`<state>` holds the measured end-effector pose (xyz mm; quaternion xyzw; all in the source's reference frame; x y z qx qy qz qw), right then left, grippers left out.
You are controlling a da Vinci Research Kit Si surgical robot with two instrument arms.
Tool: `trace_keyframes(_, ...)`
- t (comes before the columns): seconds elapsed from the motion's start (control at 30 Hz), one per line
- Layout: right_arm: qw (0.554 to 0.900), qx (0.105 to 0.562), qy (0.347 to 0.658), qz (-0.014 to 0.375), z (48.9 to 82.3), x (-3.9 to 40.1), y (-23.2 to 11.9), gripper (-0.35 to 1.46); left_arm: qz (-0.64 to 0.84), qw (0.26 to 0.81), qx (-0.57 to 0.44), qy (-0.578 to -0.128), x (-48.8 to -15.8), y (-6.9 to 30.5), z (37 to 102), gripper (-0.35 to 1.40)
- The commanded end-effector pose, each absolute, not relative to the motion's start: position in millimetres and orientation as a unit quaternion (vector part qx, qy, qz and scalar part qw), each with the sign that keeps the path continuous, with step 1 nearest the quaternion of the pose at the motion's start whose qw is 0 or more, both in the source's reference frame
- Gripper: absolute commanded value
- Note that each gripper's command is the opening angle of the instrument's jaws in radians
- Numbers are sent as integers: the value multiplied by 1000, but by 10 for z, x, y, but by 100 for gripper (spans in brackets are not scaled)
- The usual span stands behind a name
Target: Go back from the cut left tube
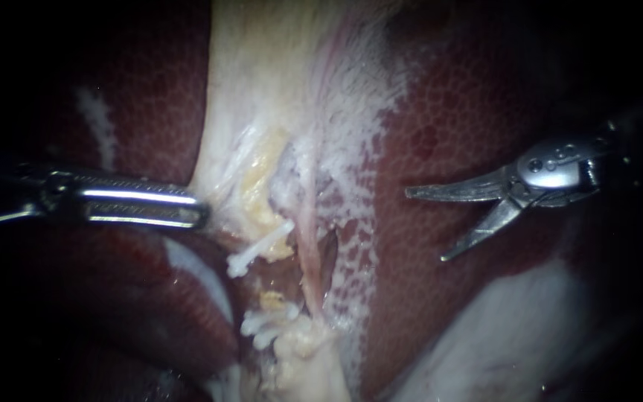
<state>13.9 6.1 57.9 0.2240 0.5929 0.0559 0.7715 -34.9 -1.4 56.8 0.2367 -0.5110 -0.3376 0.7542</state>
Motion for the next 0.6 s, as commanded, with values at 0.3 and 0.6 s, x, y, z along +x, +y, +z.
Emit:
trace_keyframes(0.3,779,195,594,40,578,146,59,118,-338,754,236,-511,-351,-13,568,-35)
trace_keyframes(0.6,792,159,587,44,578,152,59,131,-339,754,236,-511,-353,-13,568,-35)
